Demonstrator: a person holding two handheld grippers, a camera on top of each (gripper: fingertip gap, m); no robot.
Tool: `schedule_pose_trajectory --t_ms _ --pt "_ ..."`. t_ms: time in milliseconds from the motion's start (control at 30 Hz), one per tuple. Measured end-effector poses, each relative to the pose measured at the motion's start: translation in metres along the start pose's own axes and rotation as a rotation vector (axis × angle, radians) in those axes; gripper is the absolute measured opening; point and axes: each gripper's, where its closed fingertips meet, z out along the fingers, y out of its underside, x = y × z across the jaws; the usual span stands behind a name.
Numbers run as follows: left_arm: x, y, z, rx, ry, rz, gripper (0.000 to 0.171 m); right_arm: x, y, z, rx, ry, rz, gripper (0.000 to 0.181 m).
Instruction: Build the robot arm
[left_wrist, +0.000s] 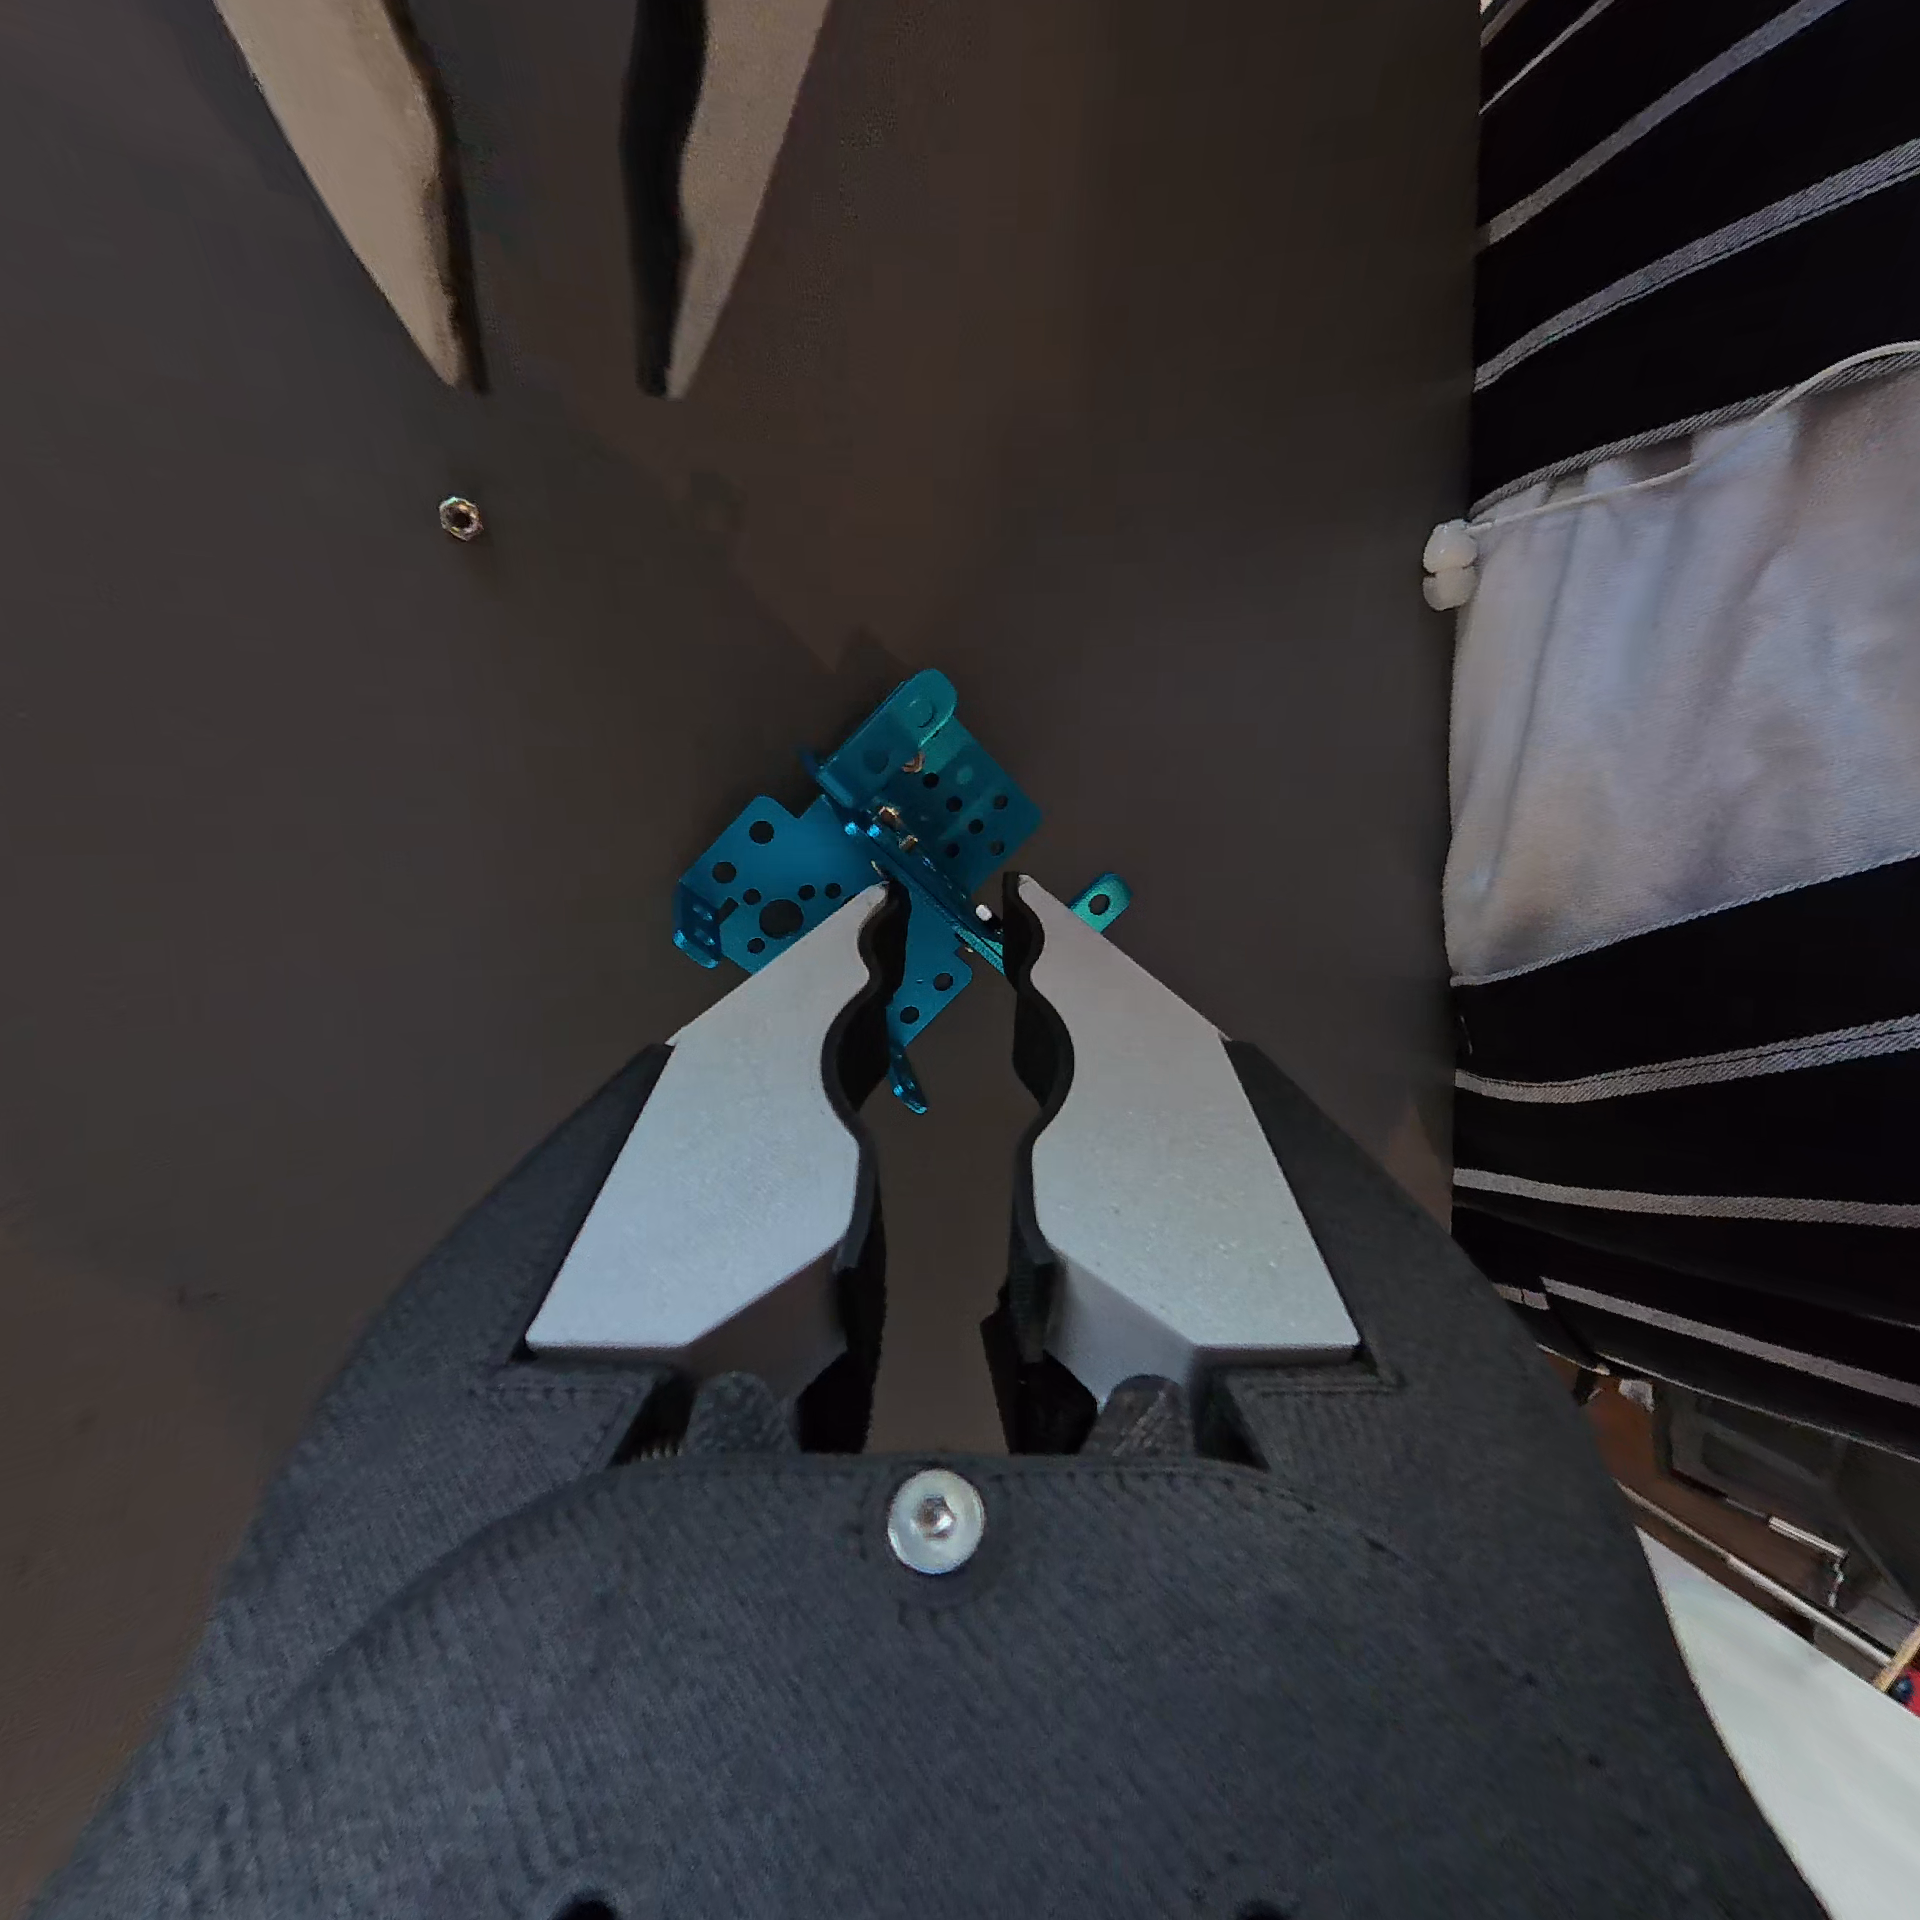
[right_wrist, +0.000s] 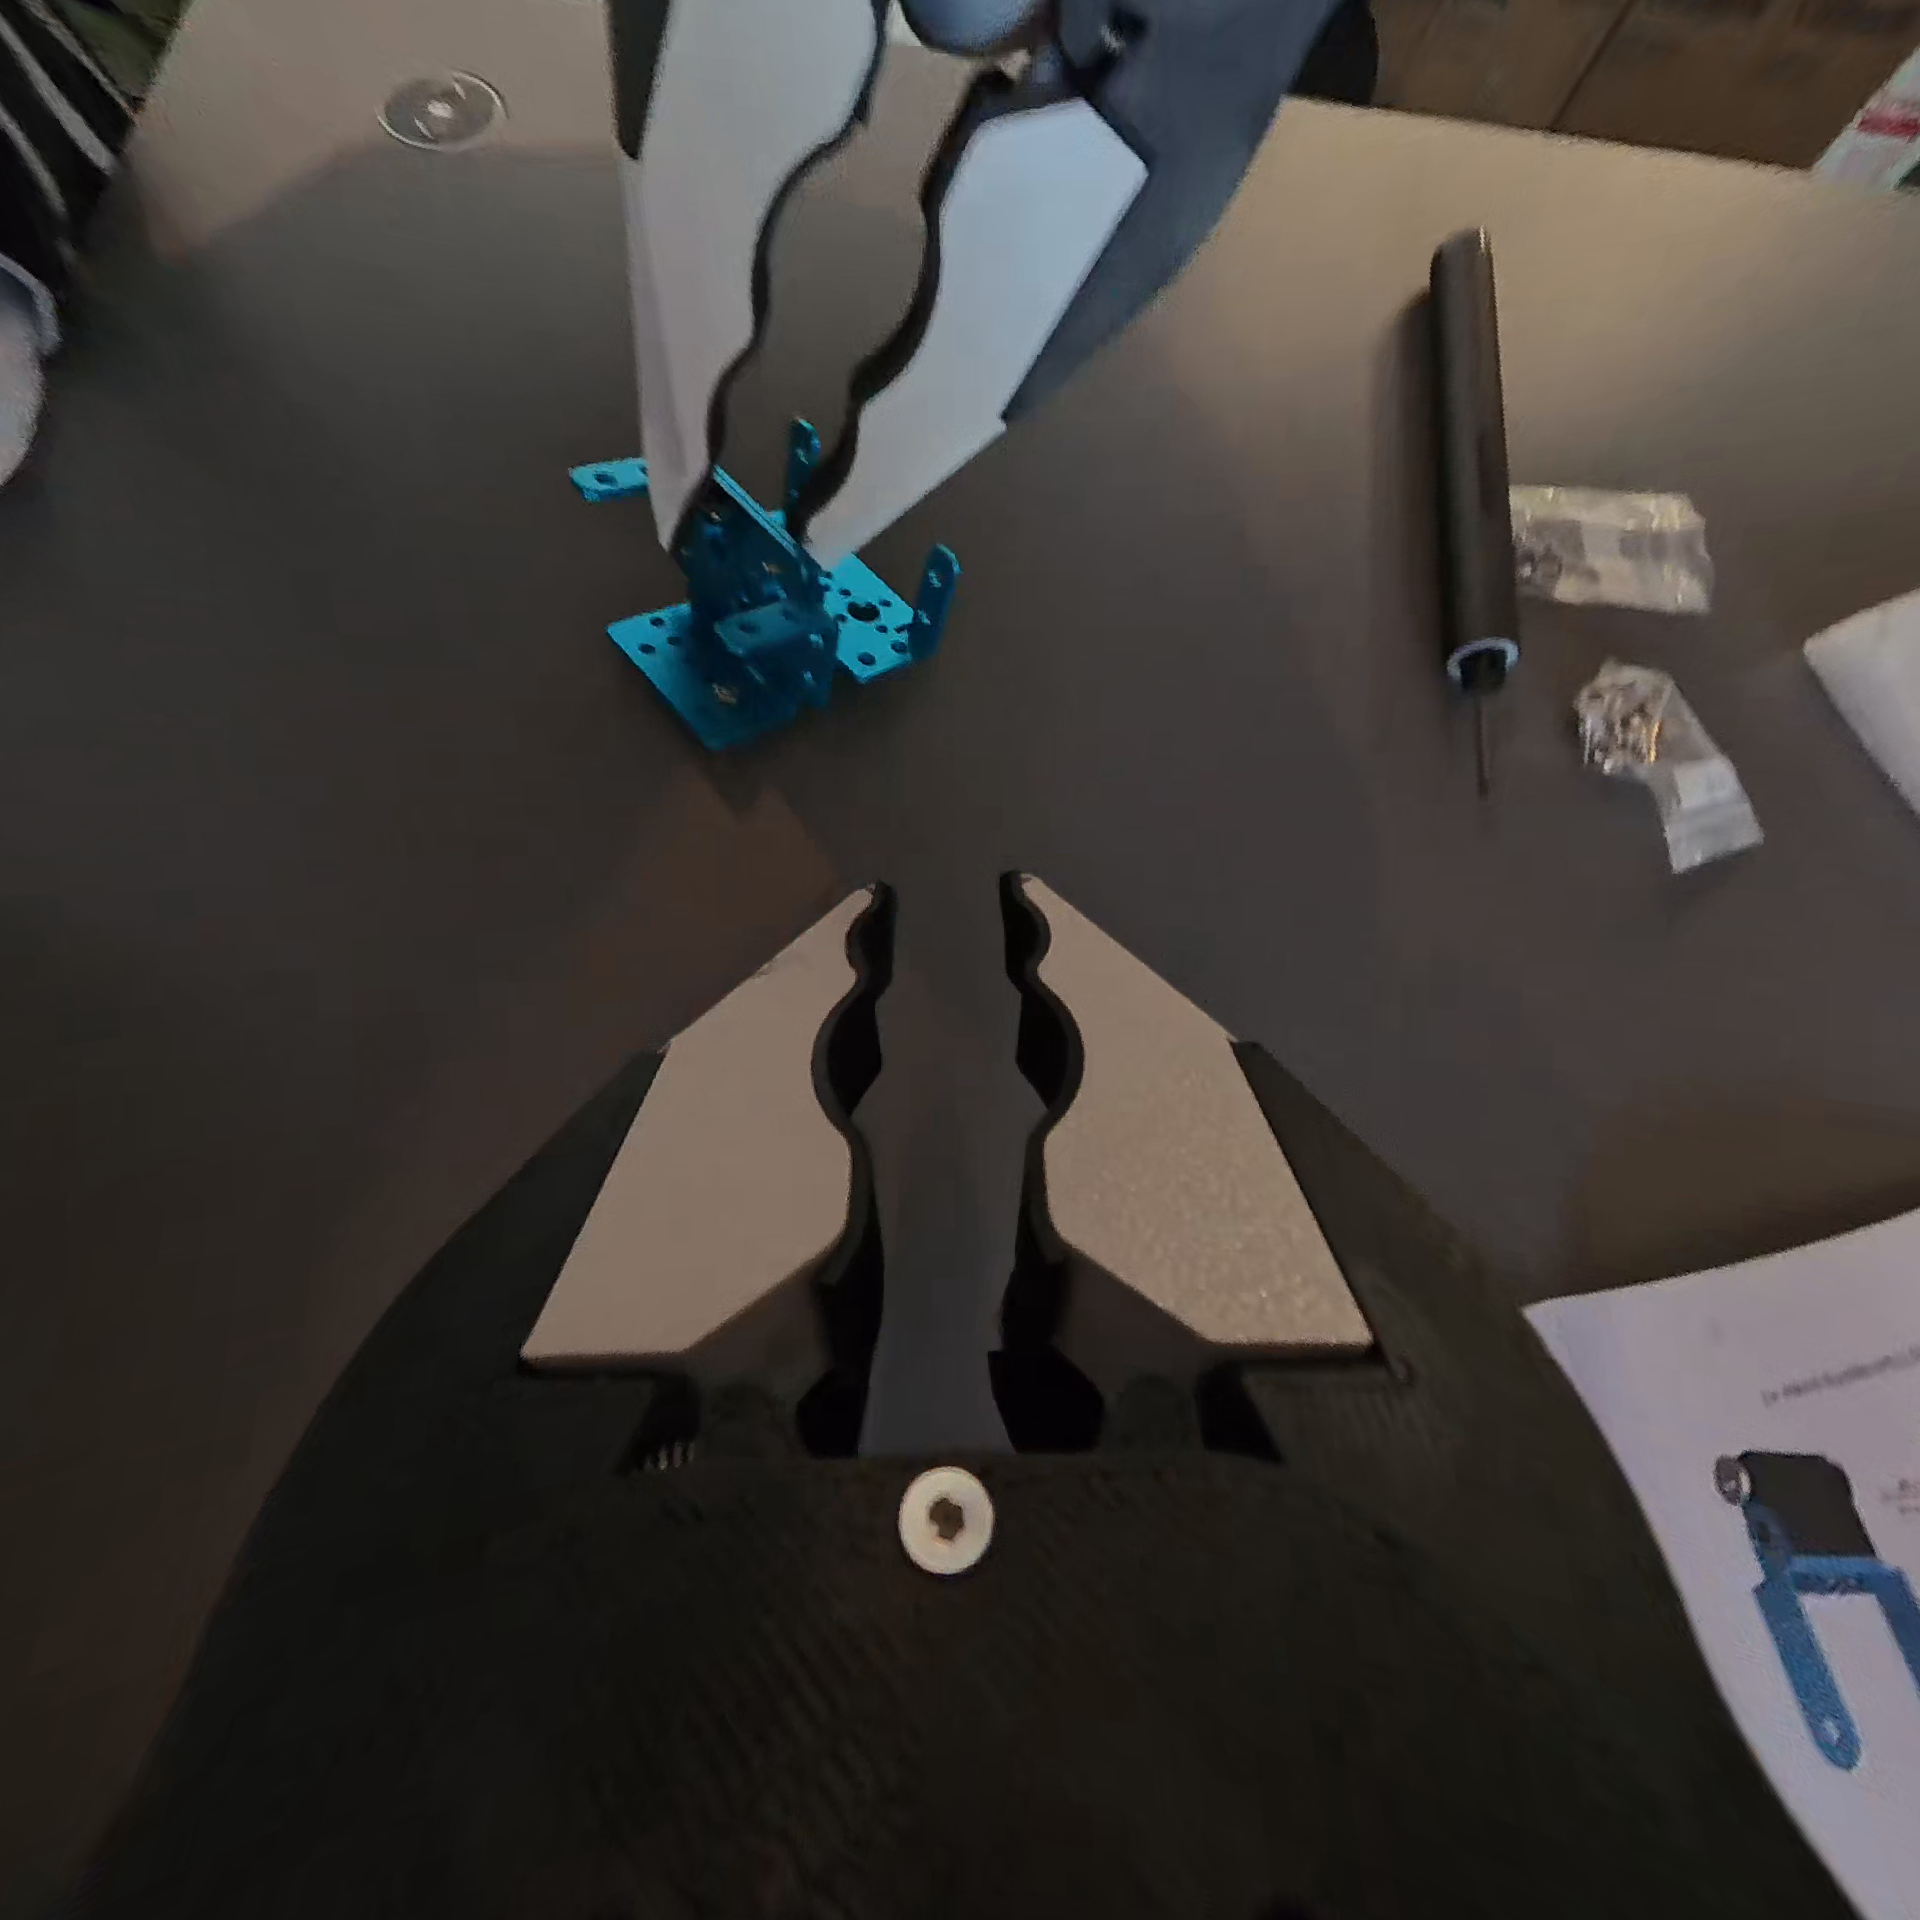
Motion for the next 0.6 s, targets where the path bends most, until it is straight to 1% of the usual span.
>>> schedule_pose_trajectory --t_ms 100,233,300,367,500,600 --pt "0.0 -0.001 0.0 0.007 -0.006 0.007 0.017 0.0 0.004 0.008 -0.013 -0.012 0.054 0.021" --pt "0.0 -0.001 0.001 0.018 -0.012 0.011 0.017 0.01 0.015 0.017 -0.066 0.014 0.105 0.021" --pt "0.0 -0.001 0.001 0.023 -0.013 0.01 0.017 0.01 0.015 0.021 -0.063 -0.002 0.136 0.02" --pt "0.0 -0.001 0.001 0.024 -0.011 0.01 0.016 0.012 0.015 0.023 -0.057 -0.003 0.154 0.015" --pt "0.001 -0.001 0.002 0.02 -0.008 0.01 0.015 0.016 0.013 0.024 -0.073 -0.007 0.191 0.013" --pt "0.001 -0.002 0.002 0.014 -0.008 0.014 0.015 0.013 0.015 0.025 -0.11 -0.018 0.191 0.007"
